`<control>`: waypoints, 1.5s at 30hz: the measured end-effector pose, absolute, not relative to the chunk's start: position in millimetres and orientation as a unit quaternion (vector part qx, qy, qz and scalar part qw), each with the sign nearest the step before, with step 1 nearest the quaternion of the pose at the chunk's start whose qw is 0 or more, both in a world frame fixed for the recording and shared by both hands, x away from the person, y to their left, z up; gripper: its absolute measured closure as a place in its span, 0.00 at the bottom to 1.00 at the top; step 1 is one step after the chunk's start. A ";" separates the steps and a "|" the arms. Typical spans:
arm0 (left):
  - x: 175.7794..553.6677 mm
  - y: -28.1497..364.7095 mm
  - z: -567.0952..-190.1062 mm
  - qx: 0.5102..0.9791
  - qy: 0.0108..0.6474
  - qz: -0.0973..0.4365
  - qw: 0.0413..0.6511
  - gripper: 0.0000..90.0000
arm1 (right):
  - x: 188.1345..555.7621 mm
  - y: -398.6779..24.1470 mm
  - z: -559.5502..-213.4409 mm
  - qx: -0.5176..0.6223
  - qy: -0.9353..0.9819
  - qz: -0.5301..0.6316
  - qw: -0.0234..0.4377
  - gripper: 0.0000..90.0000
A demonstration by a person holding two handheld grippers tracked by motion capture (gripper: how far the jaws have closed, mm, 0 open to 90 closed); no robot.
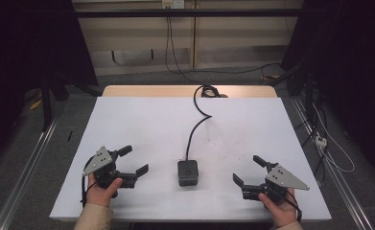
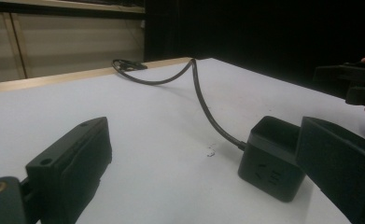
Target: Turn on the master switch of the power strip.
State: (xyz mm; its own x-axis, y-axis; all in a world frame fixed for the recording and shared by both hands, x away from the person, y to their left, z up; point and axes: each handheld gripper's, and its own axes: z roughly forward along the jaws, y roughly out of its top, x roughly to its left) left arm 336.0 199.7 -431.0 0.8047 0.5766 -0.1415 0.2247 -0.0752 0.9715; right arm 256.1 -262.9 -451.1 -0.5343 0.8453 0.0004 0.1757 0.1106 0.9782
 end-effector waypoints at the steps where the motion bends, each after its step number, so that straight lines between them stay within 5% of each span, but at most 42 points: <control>1: 336.2 198.2 -430.8 0.722 0.275 0.141 0.619 0.04 | 256.2 -262.9 -451.0 0.374 0.681 0.552 0.303 0.05; 45: 336.5 156.5 -426.1 0.746 0.240 0.110 0.611 0.11 | 256.5 -262.8 -451.0 0.373 0.681 0.553 0.302 0.05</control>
